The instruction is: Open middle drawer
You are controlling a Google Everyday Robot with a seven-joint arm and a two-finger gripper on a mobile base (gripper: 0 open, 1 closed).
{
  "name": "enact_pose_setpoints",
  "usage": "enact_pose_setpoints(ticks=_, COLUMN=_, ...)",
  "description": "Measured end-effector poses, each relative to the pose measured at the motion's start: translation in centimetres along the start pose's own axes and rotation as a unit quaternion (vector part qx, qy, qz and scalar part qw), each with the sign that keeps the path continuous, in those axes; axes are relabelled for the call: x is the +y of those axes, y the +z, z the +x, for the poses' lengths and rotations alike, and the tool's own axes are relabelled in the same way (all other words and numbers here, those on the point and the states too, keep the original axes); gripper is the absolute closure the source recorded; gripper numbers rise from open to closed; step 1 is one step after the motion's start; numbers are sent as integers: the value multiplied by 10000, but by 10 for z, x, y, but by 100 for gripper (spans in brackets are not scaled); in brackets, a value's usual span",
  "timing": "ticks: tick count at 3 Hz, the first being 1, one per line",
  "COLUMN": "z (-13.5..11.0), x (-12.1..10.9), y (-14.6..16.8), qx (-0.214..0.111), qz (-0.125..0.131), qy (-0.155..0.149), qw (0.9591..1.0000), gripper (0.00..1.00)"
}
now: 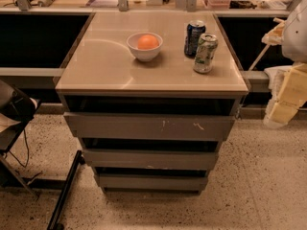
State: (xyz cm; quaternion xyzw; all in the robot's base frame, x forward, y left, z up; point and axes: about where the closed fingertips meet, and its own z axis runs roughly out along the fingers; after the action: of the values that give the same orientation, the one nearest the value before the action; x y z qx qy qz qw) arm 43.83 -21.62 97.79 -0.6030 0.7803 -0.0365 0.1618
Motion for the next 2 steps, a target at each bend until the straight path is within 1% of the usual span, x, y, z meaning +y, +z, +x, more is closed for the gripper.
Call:
enact_pose_setpoints(ticks=1, z=0, x=0, y=0, qx=0, qz=0, qy=0, qw=10000, gripper=0)
enact_pose_setpoints(ticks=2, z=9, x=12, y=10, qx=-43, qz=47, qy=132, qw=9999, gripper=0)
